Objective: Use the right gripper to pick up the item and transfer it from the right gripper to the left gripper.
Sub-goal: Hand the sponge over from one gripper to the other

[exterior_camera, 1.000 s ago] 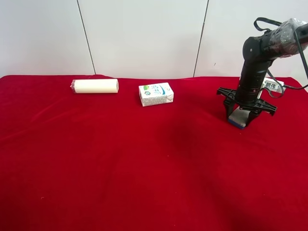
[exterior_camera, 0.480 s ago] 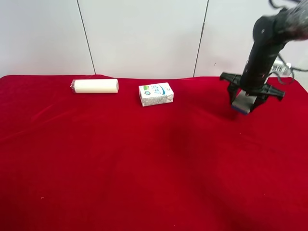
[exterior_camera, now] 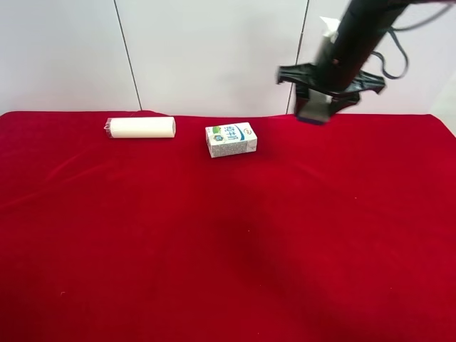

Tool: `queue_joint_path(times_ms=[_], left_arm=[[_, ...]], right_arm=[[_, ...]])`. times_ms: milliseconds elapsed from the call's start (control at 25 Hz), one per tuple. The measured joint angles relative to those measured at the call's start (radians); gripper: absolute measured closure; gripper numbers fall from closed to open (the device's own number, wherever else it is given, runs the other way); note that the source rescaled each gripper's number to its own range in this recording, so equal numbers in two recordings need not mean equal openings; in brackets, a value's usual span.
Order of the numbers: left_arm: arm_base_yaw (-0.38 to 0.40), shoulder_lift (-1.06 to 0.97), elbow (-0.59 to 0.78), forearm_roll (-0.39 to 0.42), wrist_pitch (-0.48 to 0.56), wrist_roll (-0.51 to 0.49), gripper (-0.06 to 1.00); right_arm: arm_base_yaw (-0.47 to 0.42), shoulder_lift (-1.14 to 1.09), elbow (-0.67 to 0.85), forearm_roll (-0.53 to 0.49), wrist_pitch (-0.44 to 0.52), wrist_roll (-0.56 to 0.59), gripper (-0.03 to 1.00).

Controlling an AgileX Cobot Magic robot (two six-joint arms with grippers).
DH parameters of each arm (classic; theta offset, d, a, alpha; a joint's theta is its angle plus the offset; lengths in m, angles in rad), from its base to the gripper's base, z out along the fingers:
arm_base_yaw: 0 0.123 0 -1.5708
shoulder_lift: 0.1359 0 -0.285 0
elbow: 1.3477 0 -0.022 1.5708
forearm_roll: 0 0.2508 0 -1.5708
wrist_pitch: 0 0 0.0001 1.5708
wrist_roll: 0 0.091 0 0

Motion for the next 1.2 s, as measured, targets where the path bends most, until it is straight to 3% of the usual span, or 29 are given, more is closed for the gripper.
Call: queue_joint_path(times_ms=[360,520,720,960,1200], left_arm=[[0.0,0.0,0.0,0.0,0.0,0.0,-0.06],[0.0,0.0,0.0,0.0,0.0,0.0,-0.06],[0.0,0.0,0.0,0.0,0.0,0.0,-0.06],[0.0,0.0,0.0,0.0,0.0,0.0,-0.06],[0.0,0.0,0.0,0.0,0.0,0.0,-0.06]], right_arm=[[0.283,-0.051,0.0,-0.037,-0.102,-0.226,0.91],[0.366,-0.051,0.0,-0.081,-0.161,-0.247,0.91],[0.379,-0.053,0.0,-0.078,-0.217,-0.265,0.91],[0.379,-0.053,0.001,-0.004,-0.267,-0.394,0.91],[0.379,-0.054,0.124,0.166,-0.48,-0.595,0.91]])
